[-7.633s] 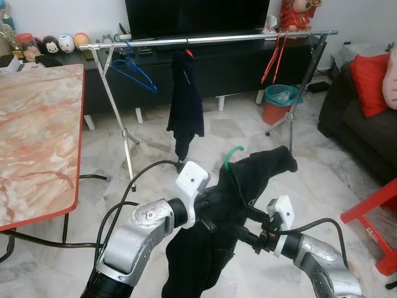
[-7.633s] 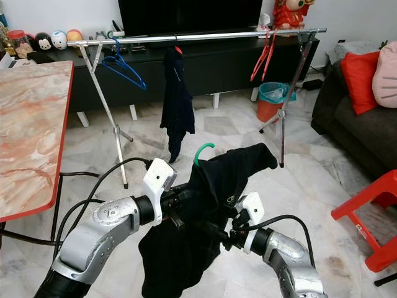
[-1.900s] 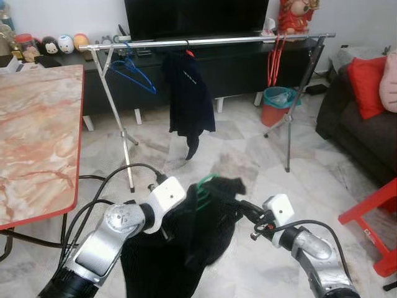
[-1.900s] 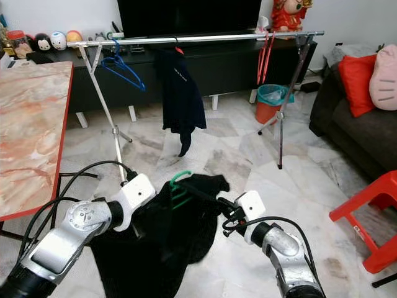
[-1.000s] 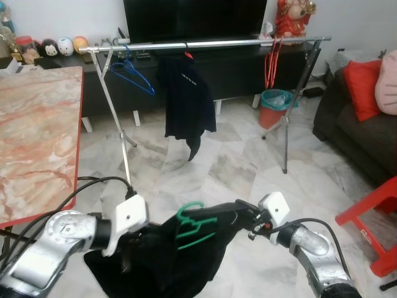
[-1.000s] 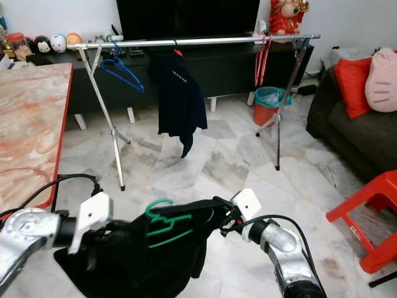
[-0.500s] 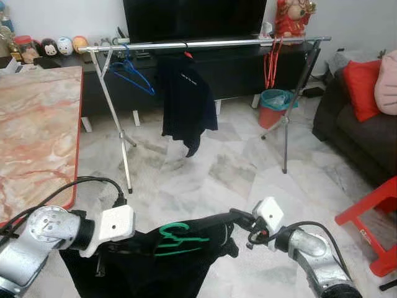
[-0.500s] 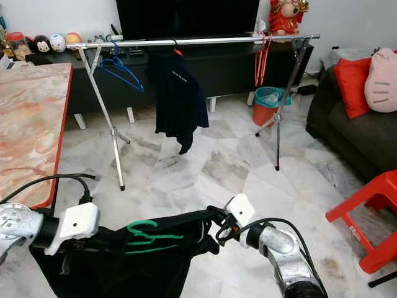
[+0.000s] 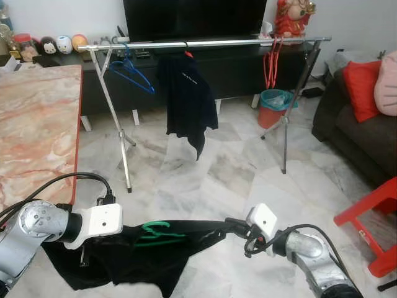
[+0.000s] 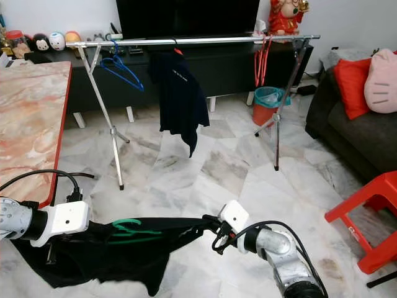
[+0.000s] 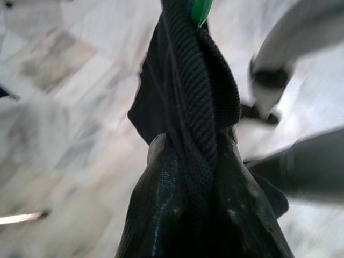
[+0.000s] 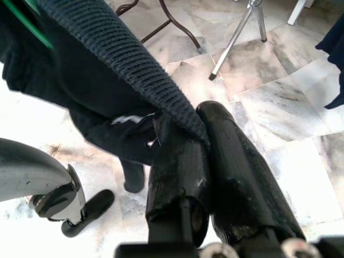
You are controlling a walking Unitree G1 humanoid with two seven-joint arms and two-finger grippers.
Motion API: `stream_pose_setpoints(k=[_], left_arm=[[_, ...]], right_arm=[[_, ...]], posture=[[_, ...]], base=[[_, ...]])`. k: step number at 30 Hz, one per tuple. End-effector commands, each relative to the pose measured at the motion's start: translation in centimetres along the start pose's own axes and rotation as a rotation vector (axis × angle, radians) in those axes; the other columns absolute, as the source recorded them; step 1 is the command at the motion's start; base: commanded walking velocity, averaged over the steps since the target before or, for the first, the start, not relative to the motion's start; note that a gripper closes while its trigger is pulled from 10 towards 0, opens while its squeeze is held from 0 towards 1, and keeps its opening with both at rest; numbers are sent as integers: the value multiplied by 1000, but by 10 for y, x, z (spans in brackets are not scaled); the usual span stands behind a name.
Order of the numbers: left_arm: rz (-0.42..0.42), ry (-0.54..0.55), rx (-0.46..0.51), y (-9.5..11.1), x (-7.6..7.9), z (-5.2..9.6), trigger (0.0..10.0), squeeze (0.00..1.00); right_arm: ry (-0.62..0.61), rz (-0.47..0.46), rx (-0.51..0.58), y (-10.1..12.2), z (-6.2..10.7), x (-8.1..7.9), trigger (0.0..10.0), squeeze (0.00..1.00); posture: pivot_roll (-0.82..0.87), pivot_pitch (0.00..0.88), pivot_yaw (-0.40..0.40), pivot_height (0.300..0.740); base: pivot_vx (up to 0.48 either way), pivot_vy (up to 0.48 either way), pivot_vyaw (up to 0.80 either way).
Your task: Hang hanger
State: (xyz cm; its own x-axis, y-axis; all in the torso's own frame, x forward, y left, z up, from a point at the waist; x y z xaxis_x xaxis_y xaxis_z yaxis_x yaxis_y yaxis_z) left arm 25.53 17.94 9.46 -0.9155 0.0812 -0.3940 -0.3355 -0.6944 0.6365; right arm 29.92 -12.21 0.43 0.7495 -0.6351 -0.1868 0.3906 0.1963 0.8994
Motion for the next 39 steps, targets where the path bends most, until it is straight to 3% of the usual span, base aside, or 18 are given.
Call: stream_pose_setpoints(k=[1, 3, 5, 9, 15, 16, 17, 18, 20, 21, 31, 37, 39], left_arm=[[12, 42, 70, 12, -10, 17, 10000, 0], [40, 64, 155, 23, -14, 19, 10000, 0], [45, 66, 169, 25, -14, 20, 10000, 0], [73, 92, 342, 51, -20, 23, 10000, 0], [50, 47, 166, 26, -10, 11, 10000, 0], [54, 50, 171, 26, -10, 9, 10000, 0], [57, 47, 178, 28, -9, 7, 10000, 0], [65, 42, 194, 30, -7, 3, 10000, 0], [69, 42, 201, 31, -7, 2, 10000, 0], [78, 42, 209, 33, -6, -1, 10000, 0], [86, 28, 204, 30, -1, -11, 10000, 0], [91, 17, 193, 27, 2, -16, 10000, 0], [93, 9, 202, 29, 4, -18, 10000, 0]], right_arm=[[-62, -17, -56, -14, 16, 15, 0, 0], [-62, -22, -61, -16, 17, 15, 0, 0], [-61, -24, -63, -16, 17, 15, 0, 0], [-53, -31, -73, -19, 17, 14, 0, 0], [-115, -43, -10, -7, 18, 25, 0, 0], [-124, -54, 16, -2, 16, 26, 6784, 0], [-133, -63, 44, 3, 15, 27, 10000, 0], [-142, -78, 88, 11, 14, 28, 10000, 533], [-144, -83, 104, 14, 14, 28, 10000, 533], [-138, -93, 117, 17, 14, 28, 10000, 1000], [-55, -118, 117, 20, 18, 20, 10000, 1000], [84, -189, 142, 29, 26, 4, 10000, 1000], [150, -196, 94, 24, 31, -5, 10000, 1000]], posture=[[14, 0, -60, 740], [14, 0, -60, 740], [13, 0, -60, 740], [11, 0, -61, 740], [12, 0, -59, 740], [11, 0, -59, 740], [9, 0, -59, 740], [8, 0, -58, 740], [8, 0, -58, 740], [7, 0, -57, 740], [-2, 0, -50, 740], [-9, 0, -47, 740], [-12, 0, -46, 740]], base=[[0, 0, 0], [0, 0, 0], [0, 0, 0], [0, 0, 0], [0, 0, 0], [0, 0, 0], [0, 0, 0], [0, 0, 0], [0, 0, 0], [0, 0, 0], [0, 0, 0], [0, 0, 0], [0, 0, 0]])
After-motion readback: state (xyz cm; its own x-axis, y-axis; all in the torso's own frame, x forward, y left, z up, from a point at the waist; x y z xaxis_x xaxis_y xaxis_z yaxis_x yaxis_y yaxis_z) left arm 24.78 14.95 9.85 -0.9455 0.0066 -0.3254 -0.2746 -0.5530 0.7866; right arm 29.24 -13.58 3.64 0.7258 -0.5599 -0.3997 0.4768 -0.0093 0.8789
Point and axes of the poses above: a point about 5 cm out from each wrist's last joint towards the gripper, its own z axis pointing back from the gripper into the wrist, its own y axis along the axis of the wrist's last joint, x = y × z, the point moved 6 cm from there along -z, pointing out of the wrist towards the gripper, and after that the axes turned 14 degrees about -z, right-handed, at the moved point
